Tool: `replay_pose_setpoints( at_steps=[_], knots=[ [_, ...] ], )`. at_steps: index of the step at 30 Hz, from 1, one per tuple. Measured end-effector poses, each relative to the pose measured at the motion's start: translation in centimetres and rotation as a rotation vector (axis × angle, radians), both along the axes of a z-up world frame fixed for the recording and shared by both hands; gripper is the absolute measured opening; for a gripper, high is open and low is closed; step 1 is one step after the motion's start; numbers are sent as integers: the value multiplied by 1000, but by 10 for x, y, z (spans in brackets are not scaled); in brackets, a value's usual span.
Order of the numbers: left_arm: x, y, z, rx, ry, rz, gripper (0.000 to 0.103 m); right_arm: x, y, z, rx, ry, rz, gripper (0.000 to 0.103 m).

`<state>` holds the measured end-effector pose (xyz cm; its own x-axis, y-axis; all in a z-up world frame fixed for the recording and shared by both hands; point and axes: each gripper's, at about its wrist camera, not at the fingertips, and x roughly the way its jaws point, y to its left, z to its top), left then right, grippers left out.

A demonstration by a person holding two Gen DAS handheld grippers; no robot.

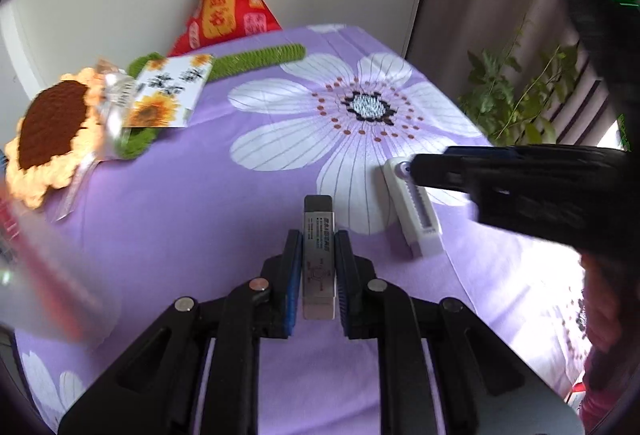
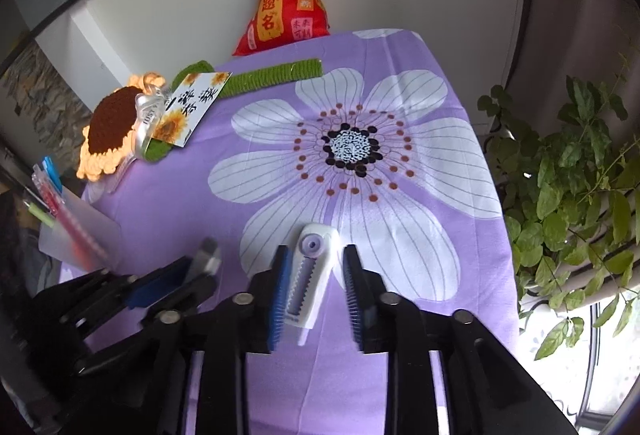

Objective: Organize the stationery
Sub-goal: 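Lower the eraser into the cup and open the left tool while the right tool carries the correction tape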

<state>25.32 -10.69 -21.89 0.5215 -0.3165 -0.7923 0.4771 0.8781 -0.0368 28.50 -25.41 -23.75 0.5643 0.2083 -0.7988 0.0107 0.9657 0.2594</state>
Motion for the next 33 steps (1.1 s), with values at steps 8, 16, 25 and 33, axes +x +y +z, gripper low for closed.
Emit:
replay_pose_setpoints(
  at_steps=[8, 16, 25, 33],
  knots=[
    [-33, 36, 35, -78, -82, 21, 14, 27, 19, -9, -69, 90, -12, 36],
    [-50, 66, 56, -134, -130, 55, 14, 35, 32, -21, -138, 116, -25, 26],
    [-59, 104, 72, -185, -176, 126, 14, -1, 45, 31, -44, -37, 16, 26],
    [-65, 141, 90, -210, -233, 213, 14, -32, 77, 74, -53, -180, 87, 26]
  ],
)
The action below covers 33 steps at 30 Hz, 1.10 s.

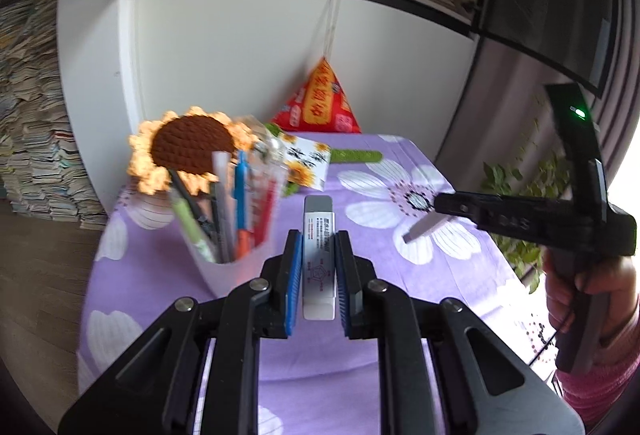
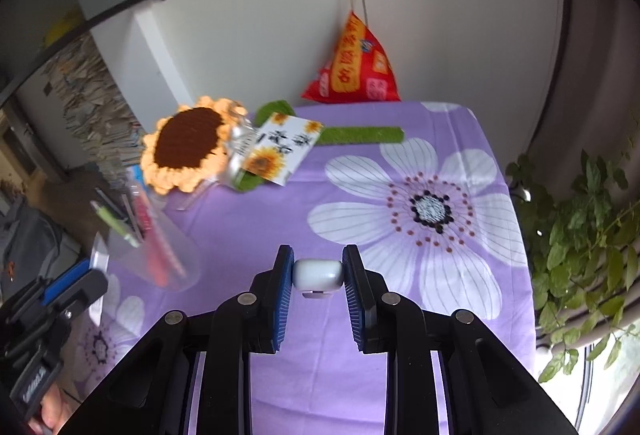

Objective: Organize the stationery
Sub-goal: 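Lower the eraser into the cup and open the left tool while the right tool carries the correction tape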

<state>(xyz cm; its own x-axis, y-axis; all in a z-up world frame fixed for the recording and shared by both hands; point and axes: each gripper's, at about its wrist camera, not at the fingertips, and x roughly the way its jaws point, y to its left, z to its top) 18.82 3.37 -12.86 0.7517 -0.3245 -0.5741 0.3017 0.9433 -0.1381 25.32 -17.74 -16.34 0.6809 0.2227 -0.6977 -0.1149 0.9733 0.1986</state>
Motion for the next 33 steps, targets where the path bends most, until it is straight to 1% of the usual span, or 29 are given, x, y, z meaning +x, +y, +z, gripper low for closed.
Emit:
replay_pose_setpoints(
  at_steps=[7, 10, 15, 18, 23, 33],
  knots=[
    [10, 35, 16, -21, -55, 98, 14, -18, 24, 15, -19, -42, 71, 26],
    [23, 43, 17, -45, -51, 111, 14, -22, 31, 15, -22, -40, 87, 26],
    [44, 46, 6, -63, -26, 120, 14, -28, 32, 15, -25, -37, 89, 26],
    [55, 50, -2, -100, -6, 120, 14, -32, 31, 19, -31, -46, 84, 26],
    [63, 51, -13, -124, -21, 145, 14, -34, 31, 24, -32, -57, 80, 26],
    [63, 49, -25, -105, -9, 141, 15, -33, 40, 27, -31, -64, 99, 26]
  ],
)
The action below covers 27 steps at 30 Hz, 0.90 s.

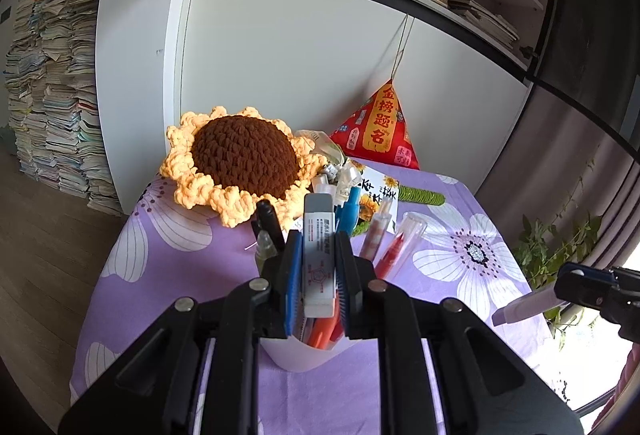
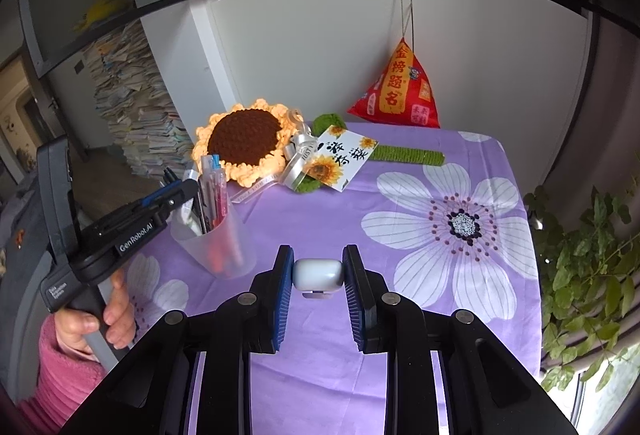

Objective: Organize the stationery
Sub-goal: 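Lower the eraser into the cup and open the left tool while the right tool carries the correction tape, then lower the white correction tape into the frosted cup and open the right tool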

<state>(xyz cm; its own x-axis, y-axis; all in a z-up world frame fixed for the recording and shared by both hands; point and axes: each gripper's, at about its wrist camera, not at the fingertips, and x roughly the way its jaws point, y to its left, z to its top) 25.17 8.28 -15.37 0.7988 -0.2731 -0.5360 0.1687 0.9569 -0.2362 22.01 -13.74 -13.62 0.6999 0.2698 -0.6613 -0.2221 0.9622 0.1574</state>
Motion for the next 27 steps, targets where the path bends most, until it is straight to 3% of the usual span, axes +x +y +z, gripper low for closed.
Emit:
replay_pose_setpoints(
  at_steps=[12, 20, 22, 24, 27],
  knots=[
    [-8, 4, 1, 11, -18, 2, 17, 0, 8, 0, -4, 0, 15, 26],
    [-25, 16, 7, -34, -24, -10, 20, 2, 19, 6, -4, -7, 34, 26],
    [-34, 19, 12, -31, -42, -3, 24, 2, 23, 9, -4, -14, 42, 26],
    [-43, 22, 16, -15, -70, 9, 39, 3, 30, 13, -8, -24, 56, 26],
    [-58, 26, 23, 18, -114, 22, 41, 5, 44, 21, -10, -41, 82, 26]
  ],
)
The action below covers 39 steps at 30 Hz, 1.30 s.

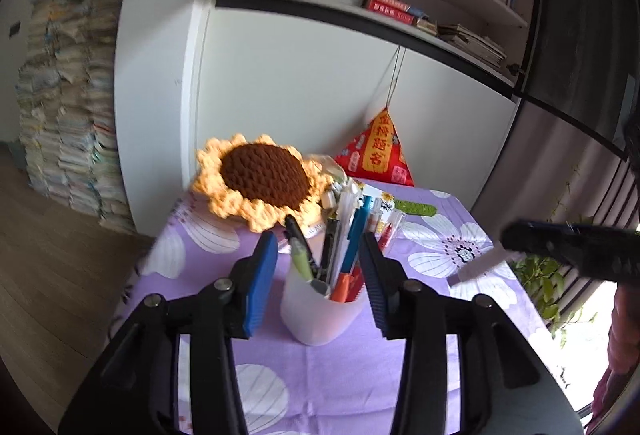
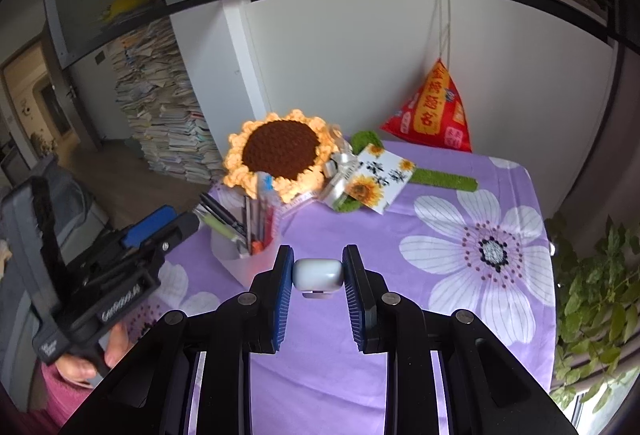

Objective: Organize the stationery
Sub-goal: 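Lower the white correction tape into the frosted cup and open the right tool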

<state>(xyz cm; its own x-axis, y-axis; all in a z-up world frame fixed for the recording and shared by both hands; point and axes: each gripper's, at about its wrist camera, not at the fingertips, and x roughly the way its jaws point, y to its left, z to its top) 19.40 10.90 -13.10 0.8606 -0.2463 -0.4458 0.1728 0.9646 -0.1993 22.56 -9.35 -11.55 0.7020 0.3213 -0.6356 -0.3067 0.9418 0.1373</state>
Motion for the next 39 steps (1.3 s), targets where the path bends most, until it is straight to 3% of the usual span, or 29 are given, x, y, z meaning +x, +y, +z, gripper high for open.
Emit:
replay_pose_setpoints(
  at_steps=[11, 15, 39],
  knots=[
    [-25, 28, -7, 37, 41, 86, 44, 22, 65, 15, 3, -6, 121, 26],
    [-32, 33, -5, 84, 52, 135, 54, 35, 84, 7, -7, 27, 136, 26],
    [-29, 42, -12, 97, 67, 147, 59, 58, 101, -18, -80, 96, 102, 26]
  ],
)
